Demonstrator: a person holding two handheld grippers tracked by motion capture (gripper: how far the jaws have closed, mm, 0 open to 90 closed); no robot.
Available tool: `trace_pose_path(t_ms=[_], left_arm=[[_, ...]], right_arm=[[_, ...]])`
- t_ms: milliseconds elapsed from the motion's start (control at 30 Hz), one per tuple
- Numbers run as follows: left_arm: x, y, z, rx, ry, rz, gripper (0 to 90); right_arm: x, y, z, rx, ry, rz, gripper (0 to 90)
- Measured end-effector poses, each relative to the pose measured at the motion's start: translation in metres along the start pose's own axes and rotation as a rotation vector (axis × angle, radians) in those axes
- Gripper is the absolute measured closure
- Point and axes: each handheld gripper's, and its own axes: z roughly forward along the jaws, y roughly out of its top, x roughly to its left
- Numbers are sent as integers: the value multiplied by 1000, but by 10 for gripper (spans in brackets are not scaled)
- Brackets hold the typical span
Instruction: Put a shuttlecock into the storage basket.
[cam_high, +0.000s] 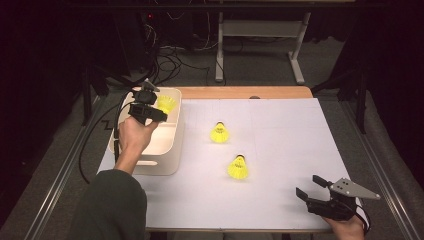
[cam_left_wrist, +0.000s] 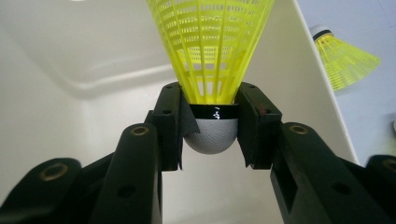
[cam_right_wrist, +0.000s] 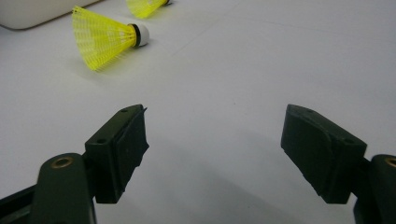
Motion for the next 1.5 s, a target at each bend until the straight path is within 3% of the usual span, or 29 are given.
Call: trace_pose_path(t_ms=[1067,1500], left_arm=[[5,-3,31,105,8,-11,645],[4,-4,33,112,14,-1,640]], right_arm=[[0,0,0,-2,2,-1,228],[0,0,0,-1,2,-3,228]])
